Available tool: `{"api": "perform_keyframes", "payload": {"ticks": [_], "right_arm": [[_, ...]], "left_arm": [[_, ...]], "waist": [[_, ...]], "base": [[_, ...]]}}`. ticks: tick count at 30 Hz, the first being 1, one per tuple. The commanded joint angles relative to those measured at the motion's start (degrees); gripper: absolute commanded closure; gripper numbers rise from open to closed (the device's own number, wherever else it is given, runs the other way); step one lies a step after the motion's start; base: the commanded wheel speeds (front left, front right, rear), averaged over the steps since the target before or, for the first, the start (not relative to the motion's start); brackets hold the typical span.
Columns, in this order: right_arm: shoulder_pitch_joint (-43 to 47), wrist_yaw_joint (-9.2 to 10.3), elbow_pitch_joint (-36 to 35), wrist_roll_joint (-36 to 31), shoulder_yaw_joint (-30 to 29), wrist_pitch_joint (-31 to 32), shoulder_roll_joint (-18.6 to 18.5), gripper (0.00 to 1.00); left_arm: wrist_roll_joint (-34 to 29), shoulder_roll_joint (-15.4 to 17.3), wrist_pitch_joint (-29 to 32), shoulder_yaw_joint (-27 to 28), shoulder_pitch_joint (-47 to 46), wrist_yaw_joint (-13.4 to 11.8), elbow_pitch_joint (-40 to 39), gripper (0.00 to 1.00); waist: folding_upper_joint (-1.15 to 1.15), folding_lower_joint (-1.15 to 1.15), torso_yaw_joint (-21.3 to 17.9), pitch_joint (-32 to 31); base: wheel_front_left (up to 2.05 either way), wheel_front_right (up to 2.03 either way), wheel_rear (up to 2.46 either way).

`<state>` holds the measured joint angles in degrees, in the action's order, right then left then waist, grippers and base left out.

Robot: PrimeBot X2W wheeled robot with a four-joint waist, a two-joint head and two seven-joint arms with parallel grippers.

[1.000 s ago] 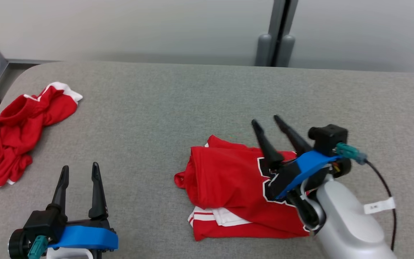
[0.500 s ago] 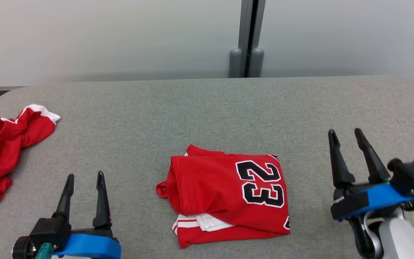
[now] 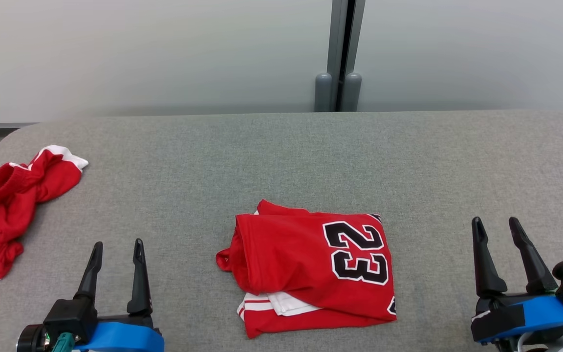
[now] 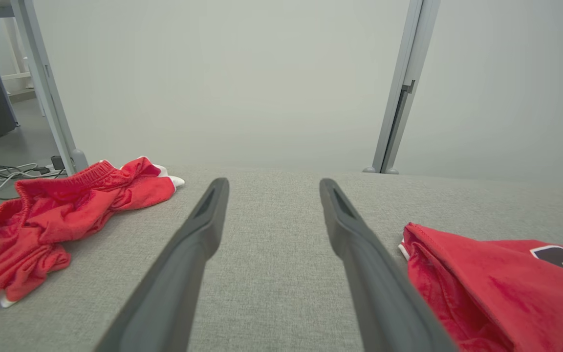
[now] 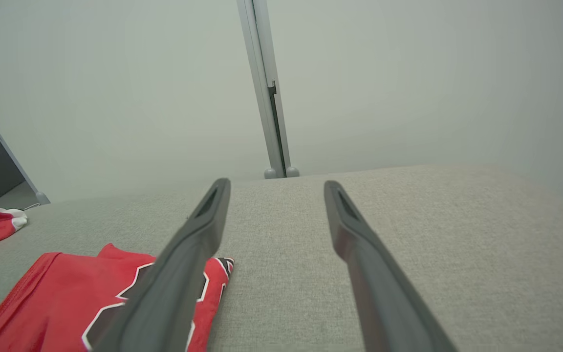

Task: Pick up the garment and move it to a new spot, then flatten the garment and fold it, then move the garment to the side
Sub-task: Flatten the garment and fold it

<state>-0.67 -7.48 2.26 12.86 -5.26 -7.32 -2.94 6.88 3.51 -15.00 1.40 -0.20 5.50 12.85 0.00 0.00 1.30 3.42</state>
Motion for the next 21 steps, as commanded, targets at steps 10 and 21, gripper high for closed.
{"api": "perform_keyframes", "payload": {"ticks": [10,21], "right_arm": [[2.2,-0.02,-0.2,0.2,-0.3,1.0,0.0,0.00],[2.8,-0.02,-0.5,-0.4,-0.4,2.0,0.0,0.00]], "left_arm": [[0.1,1.1,-0.2,1.1,1.3,-1.2,-0.9,0.00],[1.1,2.0,2.9,0.6,2.0,-1.3,-4.6,0.00]], "waist": [[0.00,0.00,0.3,-1.1],[0.00,0.00,0.8,-1.8]], "base": [[0.00,0.00,0.00],[0.00,0.00,0.00]]}}
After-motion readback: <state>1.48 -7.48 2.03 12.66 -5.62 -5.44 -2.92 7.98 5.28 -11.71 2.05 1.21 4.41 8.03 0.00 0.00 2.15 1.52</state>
